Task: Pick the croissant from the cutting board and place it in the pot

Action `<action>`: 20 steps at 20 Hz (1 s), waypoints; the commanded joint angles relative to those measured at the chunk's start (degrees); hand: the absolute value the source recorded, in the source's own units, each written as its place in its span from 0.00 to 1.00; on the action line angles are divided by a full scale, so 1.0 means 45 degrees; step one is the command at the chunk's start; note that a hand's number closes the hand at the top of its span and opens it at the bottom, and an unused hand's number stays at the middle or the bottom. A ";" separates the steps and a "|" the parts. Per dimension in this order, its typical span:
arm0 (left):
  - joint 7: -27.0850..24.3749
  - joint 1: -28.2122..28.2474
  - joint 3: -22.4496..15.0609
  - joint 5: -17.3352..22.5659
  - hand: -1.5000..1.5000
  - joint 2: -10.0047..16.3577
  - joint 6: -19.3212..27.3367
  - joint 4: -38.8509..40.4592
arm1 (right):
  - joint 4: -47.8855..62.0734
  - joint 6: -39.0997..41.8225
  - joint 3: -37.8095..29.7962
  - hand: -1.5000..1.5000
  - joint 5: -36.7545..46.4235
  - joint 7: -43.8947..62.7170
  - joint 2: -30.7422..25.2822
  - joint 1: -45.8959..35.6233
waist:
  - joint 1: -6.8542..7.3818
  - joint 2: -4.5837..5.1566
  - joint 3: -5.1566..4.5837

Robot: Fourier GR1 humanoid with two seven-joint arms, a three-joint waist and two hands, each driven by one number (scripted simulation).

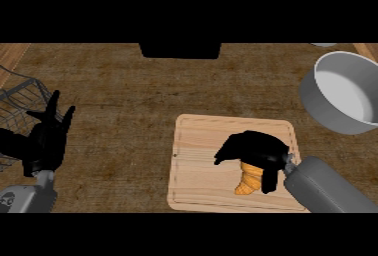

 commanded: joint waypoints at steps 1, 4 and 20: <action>-0.0574 -0.1958 -0.0033 -0.0403 0.50 0.0351 -0.0484 -0.0657 | 0.0262 -0.0797 0.0195 1.00 0.0345 -0.1659 -0.0184 0.0081 | -0.0305 -0.0053 0.0396; -0.0580 -0.1718 -0.0393 -0.0563 0.50 0.0092 -0.0296 -0.1022 | 0.0567 -0.1124 0.0437 1.00 0.0741 -0.1257 0.0810 -0.0059 | -0.0119 -0.0084 0.0396; -0.0812 -0.0970 -0.0076 -0.0231 0.50 0.0241 -0.0248 -0.0700 | 0.2245 -0.2924 -0.3765 1.00 0.1498 0.6693 0.2469 -0.1098 | -0.0590 -0.0146 0.0316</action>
